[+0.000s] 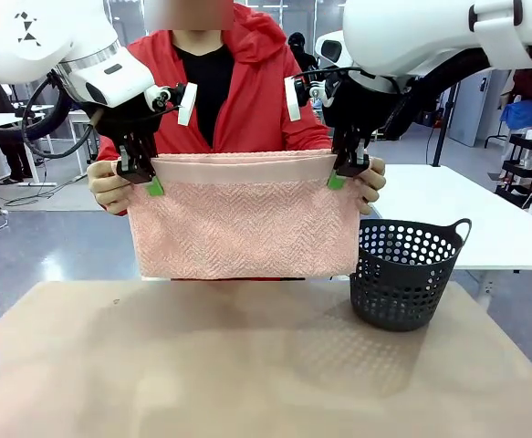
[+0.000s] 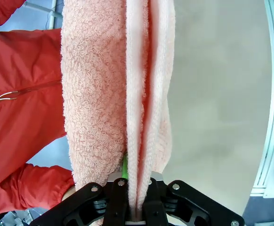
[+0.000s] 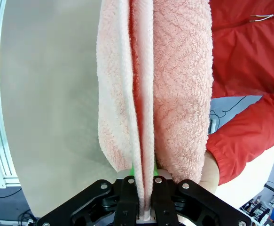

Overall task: Fold the towel.
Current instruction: Release the end of the 100 cm Hotel Towel you were holding.

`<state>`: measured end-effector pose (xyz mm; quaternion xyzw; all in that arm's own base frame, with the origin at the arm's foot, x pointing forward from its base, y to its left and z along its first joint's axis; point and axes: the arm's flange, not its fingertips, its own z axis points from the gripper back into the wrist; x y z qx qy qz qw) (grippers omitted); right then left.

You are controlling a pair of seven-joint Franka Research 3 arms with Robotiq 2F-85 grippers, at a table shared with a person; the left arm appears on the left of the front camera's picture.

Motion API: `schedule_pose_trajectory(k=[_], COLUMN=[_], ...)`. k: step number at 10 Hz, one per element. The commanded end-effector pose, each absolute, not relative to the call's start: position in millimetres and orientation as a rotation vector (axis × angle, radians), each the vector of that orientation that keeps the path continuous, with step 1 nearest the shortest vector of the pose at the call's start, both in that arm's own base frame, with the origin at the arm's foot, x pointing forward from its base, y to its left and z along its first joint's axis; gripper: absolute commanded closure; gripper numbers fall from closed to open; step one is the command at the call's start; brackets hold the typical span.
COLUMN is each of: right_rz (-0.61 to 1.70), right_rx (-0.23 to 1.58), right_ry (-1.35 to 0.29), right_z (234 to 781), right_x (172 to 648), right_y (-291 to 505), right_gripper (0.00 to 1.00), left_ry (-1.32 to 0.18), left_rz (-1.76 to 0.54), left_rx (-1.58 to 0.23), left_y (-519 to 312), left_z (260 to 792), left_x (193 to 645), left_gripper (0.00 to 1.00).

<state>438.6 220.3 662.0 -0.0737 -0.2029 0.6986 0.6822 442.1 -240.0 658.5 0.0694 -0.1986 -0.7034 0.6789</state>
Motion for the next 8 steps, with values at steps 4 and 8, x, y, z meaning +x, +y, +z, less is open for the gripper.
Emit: schedule_pose_trajectory(k=[4,8], right_rz=[1.567,1.544], right_rx=[-0.166,-0.148], right_ry=[-0.456,-0.498], right_z=[662,667], right_x=[439,434], right_y=[220,210], right_gripper=[0.96,0.29], left_ry=[-0.451,-0.469], left_rz=[-1.578,-1.579], left_rx=[0.156,0.159], left_y=[-239,-237], left_z=[661,665], left_x=[443,439], left_gripper=[1.0,0.56])
